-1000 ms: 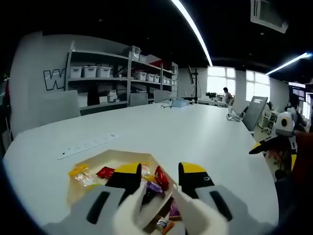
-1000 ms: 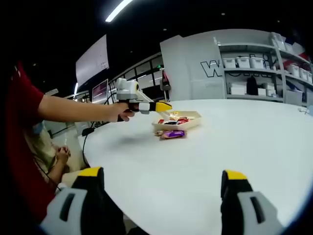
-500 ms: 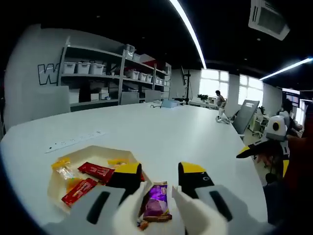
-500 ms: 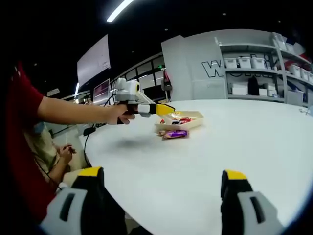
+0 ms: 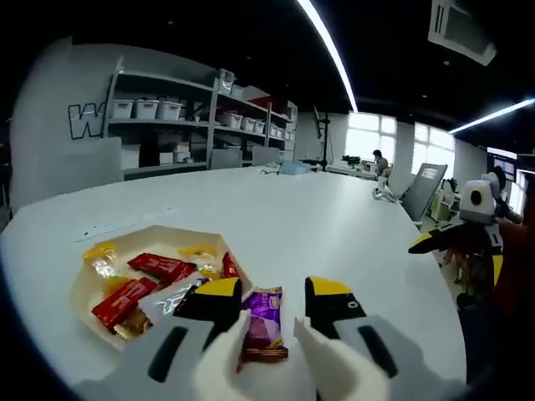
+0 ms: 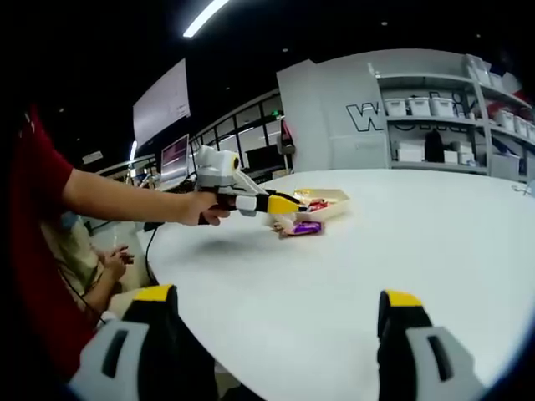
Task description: Place the target food into the container with the food tongs after gripping and lifting it, then release it inside without dropping or visibly crushing the food.
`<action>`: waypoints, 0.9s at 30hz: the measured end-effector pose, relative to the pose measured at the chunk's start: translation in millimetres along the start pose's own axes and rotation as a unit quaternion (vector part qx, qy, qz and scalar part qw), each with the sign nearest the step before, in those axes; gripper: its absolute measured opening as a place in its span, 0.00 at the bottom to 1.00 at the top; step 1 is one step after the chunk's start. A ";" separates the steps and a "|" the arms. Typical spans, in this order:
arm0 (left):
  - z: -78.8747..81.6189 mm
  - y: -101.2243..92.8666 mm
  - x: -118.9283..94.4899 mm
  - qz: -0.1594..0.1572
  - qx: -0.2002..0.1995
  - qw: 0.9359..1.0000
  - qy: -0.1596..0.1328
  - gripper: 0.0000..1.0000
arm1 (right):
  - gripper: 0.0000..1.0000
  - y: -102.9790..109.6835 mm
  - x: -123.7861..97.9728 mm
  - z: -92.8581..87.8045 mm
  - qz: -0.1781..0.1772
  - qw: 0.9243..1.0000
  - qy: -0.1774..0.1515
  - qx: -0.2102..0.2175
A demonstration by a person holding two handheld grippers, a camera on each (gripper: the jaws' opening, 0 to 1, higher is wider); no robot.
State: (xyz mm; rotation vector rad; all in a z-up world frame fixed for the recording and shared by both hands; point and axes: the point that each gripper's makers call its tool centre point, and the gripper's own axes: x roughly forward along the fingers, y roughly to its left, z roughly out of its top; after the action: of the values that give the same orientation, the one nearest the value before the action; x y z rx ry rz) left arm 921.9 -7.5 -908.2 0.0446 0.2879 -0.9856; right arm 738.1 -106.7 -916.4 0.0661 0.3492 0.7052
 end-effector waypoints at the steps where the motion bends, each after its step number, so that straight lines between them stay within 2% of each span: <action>1: -0.8 0.1 1.4 0.000 0.002 1.000 0.001 0.29 | 0.99 -0.7 -0.2 -0.4 -0.001 1.000 0.001 0.000; 4: -7.5 3.0 4.5 0.012 0.022 1.000 0.013 0.29 | 0.99 -1.7 -0.3 -0.4 -0.001 1.000 0.002 -0.001; 8: -9.3 2.8 4.5 0.012 0.018 1.000 0.013 0.27 | 0.99 -3.0 -0.4 0.8 -0.002 1.000 0.000 -0.001; 19: -16.8 -26.4 -13.5 -0.032 0.034 0.998 0.032 0.26 | 0.99 3.2 2.1 -3.1 0.006 1.000 0.005 -0.001; 21: -16.5 -28.5 -15.4 -0.036 0.035 0.998 0.030 0.28 | 0.99 4.4 2.9 -3.7 0.007 1.000 0.005 -0.001; 23: -17.1 -30.9 -16.4 -0.040 0.056 0.997 0.031 0.28 | 0.99 4.9 3.8 -4.1 0.008 1.000 0.006 -0.001; 27: -14.5 -35.2 -14.9 -0.050 0.051 0.997 0.024 0.29 | 0.99 6.6 3.9 -3.2 0.010 1.000 0.004 -0.002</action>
State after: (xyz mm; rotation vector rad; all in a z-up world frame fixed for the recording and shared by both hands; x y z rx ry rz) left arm 881.8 -12.5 -915.0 0.1475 0.2852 -1.0987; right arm 735.6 -99.4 -919.4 0.0630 0.3563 0.7254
